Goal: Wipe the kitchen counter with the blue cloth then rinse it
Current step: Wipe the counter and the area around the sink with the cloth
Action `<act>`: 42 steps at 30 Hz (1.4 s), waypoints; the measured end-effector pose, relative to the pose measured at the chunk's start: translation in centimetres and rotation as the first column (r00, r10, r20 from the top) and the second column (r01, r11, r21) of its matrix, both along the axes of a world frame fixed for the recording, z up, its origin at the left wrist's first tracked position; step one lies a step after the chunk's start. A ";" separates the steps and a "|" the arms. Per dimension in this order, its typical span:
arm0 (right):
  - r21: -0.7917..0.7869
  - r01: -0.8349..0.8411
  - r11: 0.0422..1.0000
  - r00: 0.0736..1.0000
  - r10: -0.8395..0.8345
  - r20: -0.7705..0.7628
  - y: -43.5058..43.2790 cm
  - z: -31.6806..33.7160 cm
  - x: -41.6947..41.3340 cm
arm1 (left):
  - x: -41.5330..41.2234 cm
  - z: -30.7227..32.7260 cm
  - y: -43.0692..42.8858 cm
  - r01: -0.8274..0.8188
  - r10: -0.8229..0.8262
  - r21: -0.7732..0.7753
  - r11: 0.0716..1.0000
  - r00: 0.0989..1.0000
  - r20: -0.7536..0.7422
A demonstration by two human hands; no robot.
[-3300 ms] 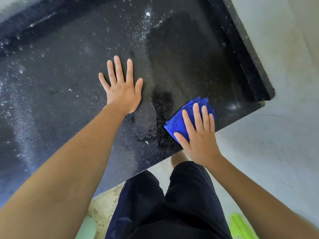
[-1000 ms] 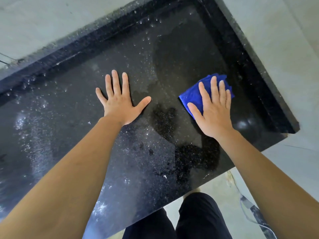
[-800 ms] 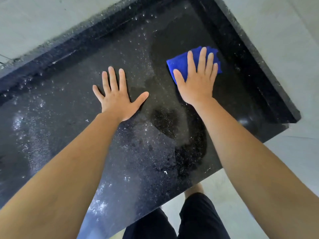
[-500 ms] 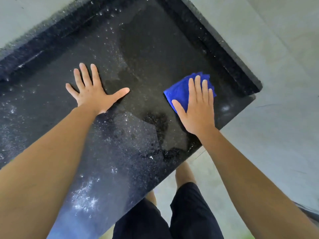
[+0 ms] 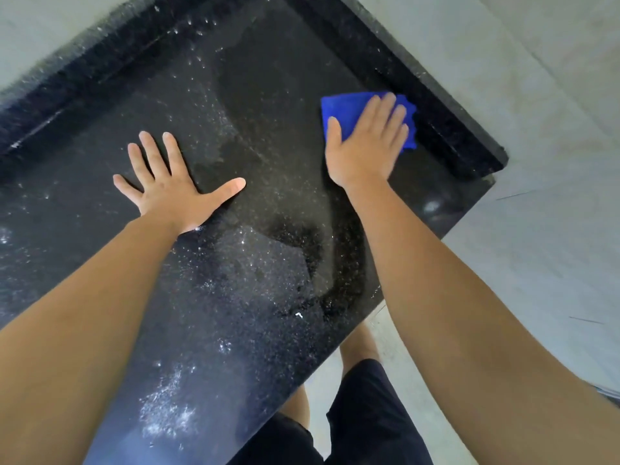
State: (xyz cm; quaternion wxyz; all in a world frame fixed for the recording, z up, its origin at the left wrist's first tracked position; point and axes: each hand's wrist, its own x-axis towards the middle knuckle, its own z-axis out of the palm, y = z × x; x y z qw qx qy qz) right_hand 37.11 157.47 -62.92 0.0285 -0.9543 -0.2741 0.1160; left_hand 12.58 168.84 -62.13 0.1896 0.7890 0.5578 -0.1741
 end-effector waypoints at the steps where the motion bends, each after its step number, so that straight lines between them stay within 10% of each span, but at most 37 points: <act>1: 0.002 -0.072 0.997 0.997 0.072 -0.008 1.9 -0.1 -0.1 | 0.0 -0.1 0.0 0.001 -0.001 0.008 1.000 1.000 -0.001; 8: 0.028 -0.375 0.927 0.927 0.376 -0.015 -1.0 -0.5 0.8 | -0.1 -0.1 0.1 -0.015 0.015 0.013 1.000 1.000 -0.002; 19: -0.008 -0.125 0.992 0.992 0.125 -0.017 -12.6 -0.6 1.1 | 0.0 0.1 0.0 0.007 -0.007 -0.001 1.000 1.000 0.014; 29: -0.013 -0.568 0.823 0.823 0.566 -0.050 6.0 -0.1 4.8 | 0.2 -0.6 0.0 0.011 -0.012 0.071 0.997 1.000 0.009; 42: 0.096 -0.610 0.786 0.786 0.616 -0.055 23.4 -0.1 0.9 | 0.1 -0.7 0.4 -0.049 0.049 0.068 0.997 0.999 -0.008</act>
